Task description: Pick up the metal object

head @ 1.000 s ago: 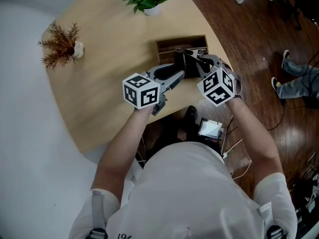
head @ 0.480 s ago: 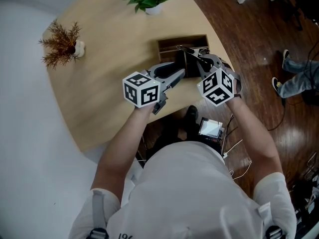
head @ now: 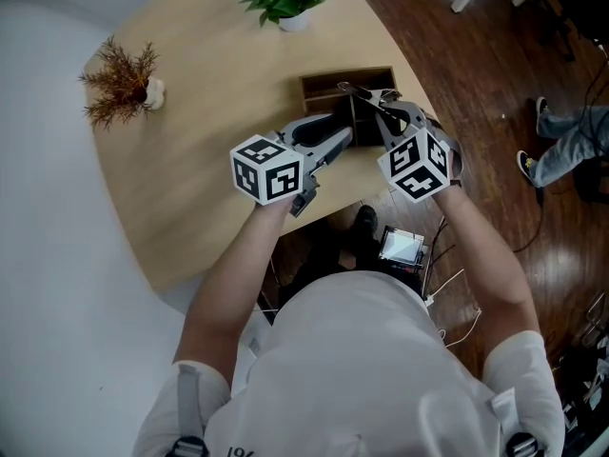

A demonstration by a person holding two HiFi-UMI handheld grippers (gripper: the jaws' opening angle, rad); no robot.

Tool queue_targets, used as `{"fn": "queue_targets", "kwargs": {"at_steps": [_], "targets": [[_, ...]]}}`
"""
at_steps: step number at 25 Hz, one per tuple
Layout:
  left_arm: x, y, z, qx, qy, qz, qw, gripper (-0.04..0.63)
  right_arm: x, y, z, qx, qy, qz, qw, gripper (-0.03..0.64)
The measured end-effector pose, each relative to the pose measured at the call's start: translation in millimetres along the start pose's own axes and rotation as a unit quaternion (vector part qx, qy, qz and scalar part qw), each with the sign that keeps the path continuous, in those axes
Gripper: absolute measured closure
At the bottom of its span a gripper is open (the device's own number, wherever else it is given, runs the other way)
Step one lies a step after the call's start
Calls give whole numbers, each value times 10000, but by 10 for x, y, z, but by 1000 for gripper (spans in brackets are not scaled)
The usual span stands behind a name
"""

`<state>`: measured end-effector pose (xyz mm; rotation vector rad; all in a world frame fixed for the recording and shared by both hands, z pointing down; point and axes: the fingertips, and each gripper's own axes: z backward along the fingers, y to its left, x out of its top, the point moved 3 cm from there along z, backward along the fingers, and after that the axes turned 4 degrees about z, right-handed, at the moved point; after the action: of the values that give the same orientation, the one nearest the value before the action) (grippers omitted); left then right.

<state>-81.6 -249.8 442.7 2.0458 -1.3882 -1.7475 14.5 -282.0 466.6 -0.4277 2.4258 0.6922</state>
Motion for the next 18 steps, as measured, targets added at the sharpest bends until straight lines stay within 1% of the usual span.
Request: {"fn": "queue_targets", "kwargs": {"at_steps": [7, 14, 18], "targets": [[153, -59, 82, -5, -182, -141, 9997, 469, 146, -102, 115, -160, -171, -129, 9996, 612], [286, -204, 173, -48, -364, -346, 9987, 469, 277, -167, 276, -343, -317, -91, 9989, 612], [332, -272, 233, -41, -403, -449, 9982, 469, 355, -196, 387, -446, -395, -71, 9982, 612]]}}
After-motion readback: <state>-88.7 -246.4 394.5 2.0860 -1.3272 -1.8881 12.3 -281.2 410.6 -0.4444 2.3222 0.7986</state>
